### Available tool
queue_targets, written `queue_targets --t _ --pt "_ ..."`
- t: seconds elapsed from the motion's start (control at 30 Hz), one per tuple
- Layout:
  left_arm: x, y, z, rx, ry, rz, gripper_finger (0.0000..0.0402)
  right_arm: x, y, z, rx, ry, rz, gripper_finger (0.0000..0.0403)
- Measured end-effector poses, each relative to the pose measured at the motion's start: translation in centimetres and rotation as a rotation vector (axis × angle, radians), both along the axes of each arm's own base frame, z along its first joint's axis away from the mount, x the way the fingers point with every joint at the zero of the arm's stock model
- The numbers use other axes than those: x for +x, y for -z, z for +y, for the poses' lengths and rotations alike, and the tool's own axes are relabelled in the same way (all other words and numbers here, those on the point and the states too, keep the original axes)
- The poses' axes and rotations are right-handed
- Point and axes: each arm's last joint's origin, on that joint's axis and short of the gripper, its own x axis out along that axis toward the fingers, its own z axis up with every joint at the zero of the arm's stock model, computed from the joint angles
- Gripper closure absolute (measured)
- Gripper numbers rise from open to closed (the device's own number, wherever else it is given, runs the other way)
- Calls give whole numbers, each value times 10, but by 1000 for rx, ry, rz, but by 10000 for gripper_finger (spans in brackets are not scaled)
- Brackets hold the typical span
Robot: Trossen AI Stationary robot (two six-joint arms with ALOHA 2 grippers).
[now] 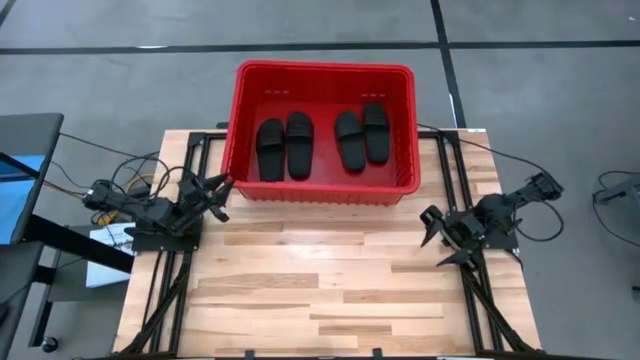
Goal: Pick and place slides into bin
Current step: Return to Home Position
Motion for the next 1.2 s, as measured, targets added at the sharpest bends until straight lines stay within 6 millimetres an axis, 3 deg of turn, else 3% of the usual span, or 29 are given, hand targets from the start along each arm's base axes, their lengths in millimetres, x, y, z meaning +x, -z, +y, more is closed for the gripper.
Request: queue_targets --t 0.7,0.97,1.2 --pt "1 3 -1 183 11 171 260 6 18 -5 43 81 251 143" --pt "2 4 -1 340 7 302 260 6 18 -5 43 81 253 143" --pt "2 3 -1 353 6 310 260 6 19 -5 38 82 264 143"
